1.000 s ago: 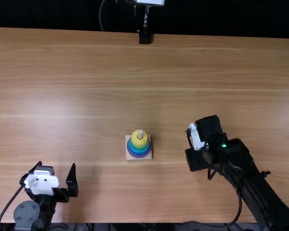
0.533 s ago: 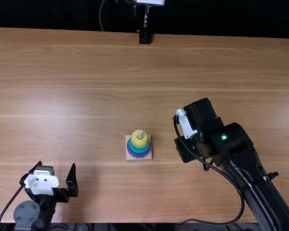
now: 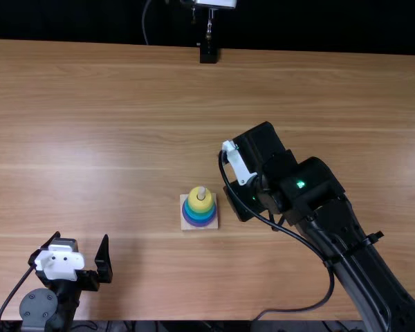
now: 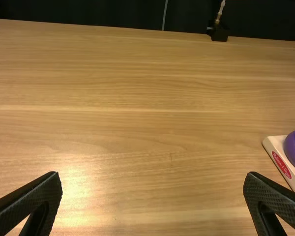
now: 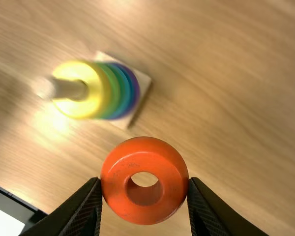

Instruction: Build the Hanoi tower: stack the rings onto the peg from bottom to top in this color order: purple, dark blue, light blue, dark green, light green, yellow, orange.

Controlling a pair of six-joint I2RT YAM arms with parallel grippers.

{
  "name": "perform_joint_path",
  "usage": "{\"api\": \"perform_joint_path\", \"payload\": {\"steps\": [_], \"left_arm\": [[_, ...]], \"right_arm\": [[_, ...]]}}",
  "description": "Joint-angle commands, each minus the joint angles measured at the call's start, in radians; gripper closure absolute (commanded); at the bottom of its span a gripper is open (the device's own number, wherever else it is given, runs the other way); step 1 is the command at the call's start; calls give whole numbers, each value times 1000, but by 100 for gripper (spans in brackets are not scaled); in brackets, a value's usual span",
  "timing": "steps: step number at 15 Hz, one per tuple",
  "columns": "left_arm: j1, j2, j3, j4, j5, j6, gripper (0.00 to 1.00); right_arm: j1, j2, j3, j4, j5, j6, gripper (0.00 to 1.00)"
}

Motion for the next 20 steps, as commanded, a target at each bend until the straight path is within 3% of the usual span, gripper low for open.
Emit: {"api": "perform_joint_path", "payload": {"steps": [1,7,19,20], "left_arm": [[3,-12,-111,-79,5,11,0],[3,-12,-111,-79,5,11,0],[3,-12,-111,-79,5,11,0],[3,-12,-111,-79,5,11,0]], "right_arm": [[15,32,60,-1,-6,-4,100],[75,110,198,-1,-6,-4,100],[121,156,216,4,-5,5,100],[121,156,218,13,-5,7,87]]}}
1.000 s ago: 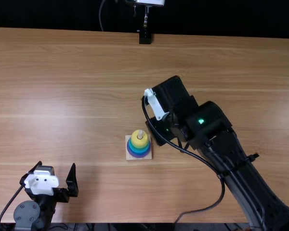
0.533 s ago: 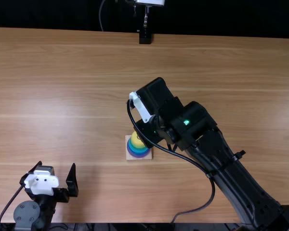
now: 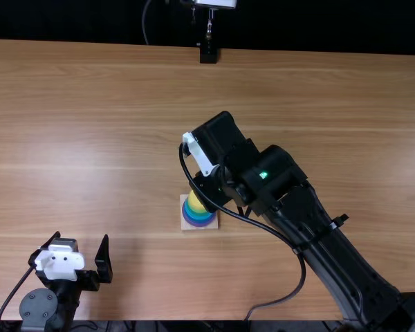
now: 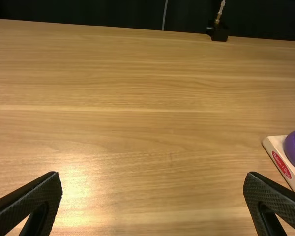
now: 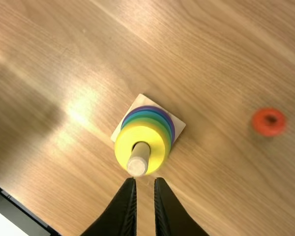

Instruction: Build the Hanoi tower: stack the rings onto the peg from bottom to top in this color order: purple, dark blue, light blue, dark green, light green, yellow, orange.

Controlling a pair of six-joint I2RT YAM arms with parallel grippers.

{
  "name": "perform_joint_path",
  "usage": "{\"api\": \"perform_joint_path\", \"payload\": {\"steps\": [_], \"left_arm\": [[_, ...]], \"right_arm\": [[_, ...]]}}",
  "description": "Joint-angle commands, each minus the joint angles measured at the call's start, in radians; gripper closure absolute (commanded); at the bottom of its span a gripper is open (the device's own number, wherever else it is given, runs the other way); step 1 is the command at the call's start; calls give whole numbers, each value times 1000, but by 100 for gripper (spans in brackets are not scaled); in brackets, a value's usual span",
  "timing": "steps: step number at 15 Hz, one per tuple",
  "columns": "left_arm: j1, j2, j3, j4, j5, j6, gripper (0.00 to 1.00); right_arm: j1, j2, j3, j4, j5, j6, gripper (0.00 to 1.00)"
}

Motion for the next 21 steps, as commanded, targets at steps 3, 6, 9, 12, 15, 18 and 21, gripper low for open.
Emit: {"api": "perform_joint_path", "payload": {"steps": [3,6,9,12,15,18,21], "left_arm": [[3,-12,-111,-78,5,11,0],[3,-12,-111,-78,5,11,0],[3,-12,-111,-78,5,11,0],[3,-12,-111,-78,5,11,0],[3,-12,-111,-78,5,11,0],[3,-12,-111,-78,5,11,0],[3,-12,-111,-78,5,11,0]], "right_arm": [[4,10,21,9,6,8,39],[-45,9,15,10,8,8,17],[-108,7,15,16,8,6,5],[-166,7,-1,47,11,2,0],[-272,7,-94,134,21,4,0],[-363,6,-209,322,21,6,0],[-421,10,-289,443,22,4,0]]}}
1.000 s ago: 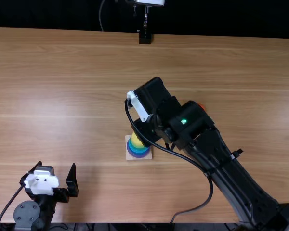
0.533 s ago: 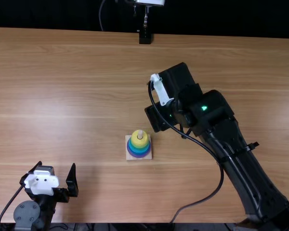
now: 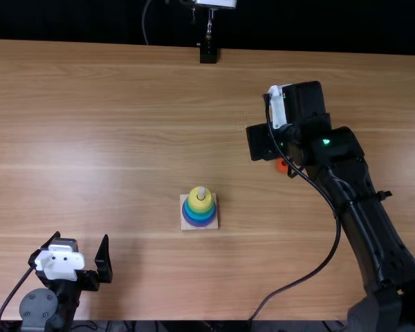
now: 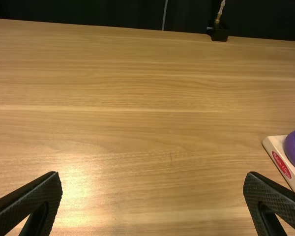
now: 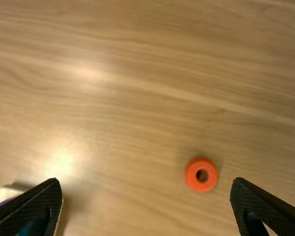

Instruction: Build the Hanoi tower: stack the rings onto the peg from bottom to top in this color order: purple, dark blue, light blue, dark green, light green, yellow, orange.

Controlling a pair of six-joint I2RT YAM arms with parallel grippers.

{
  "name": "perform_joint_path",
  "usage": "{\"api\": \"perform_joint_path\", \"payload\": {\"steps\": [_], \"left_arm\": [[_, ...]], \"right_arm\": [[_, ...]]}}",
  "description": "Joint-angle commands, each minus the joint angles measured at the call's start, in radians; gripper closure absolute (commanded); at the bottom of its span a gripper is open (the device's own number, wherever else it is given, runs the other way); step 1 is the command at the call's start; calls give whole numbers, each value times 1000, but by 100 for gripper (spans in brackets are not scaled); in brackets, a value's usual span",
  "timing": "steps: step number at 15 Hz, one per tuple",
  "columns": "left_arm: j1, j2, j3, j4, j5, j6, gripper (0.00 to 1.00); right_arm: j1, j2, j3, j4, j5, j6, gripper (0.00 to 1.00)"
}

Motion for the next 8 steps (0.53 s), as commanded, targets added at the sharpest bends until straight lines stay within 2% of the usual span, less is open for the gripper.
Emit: {"api": "perform_joint_path", "payload": {"steps": [1,4,8], "left_arm": [[3,-12,-111,-79,5,11,0],[3,-12,-111,-79,5,11,0],[3,-12,-111,-79,5,11,0]], "right_arm": [[-24,12,-49,27,11,2,0],[-69,18,-101,97,11,2,0],[-107,110,-100,108,9,2,0]]}}
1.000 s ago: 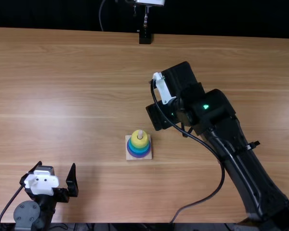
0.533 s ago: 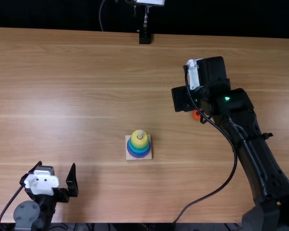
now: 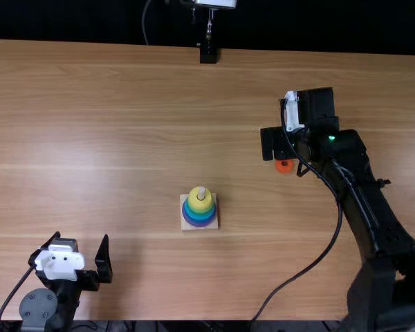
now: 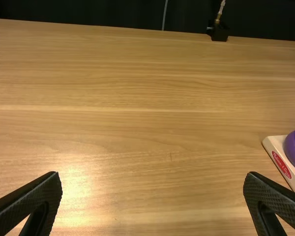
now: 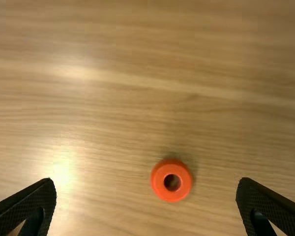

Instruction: Build the Hanoi tower: stack the rings onto the peg from bottom to top in this color order: purple, dark blue, light blue, dark green, light green, yellow, orange.

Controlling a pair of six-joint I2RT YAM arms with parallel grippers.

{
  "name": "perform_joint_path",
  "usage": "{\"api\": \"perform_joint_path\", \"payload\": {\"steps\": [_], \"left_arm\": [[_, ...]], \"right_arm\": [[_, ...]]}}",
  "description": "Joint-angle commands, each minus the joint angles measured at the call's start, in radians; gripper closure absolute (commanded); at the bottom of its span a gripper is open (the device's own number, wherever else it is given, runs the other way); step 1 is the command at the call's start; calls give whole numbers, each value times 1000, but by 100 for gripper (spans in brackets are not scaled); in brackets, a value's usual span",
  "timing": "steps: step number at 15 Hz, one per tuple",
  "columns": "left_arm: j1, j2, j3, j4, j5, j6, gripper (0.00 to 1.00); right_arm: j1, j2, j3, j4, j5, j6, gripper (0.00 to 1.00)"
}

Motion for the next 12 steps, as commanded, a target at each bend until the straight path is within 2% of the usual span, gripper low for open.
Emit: {"api": "perform_joint_path", "payload": {"steps": [1,12], "left_arm": [[3,-12,-111,-78,5,11,0],[3,-12,-111,-78,5,11,0]], "right_arm": [[-10,28,-12,3,9,1,0],[-32,162,-15,-6,11,4,0]]}}
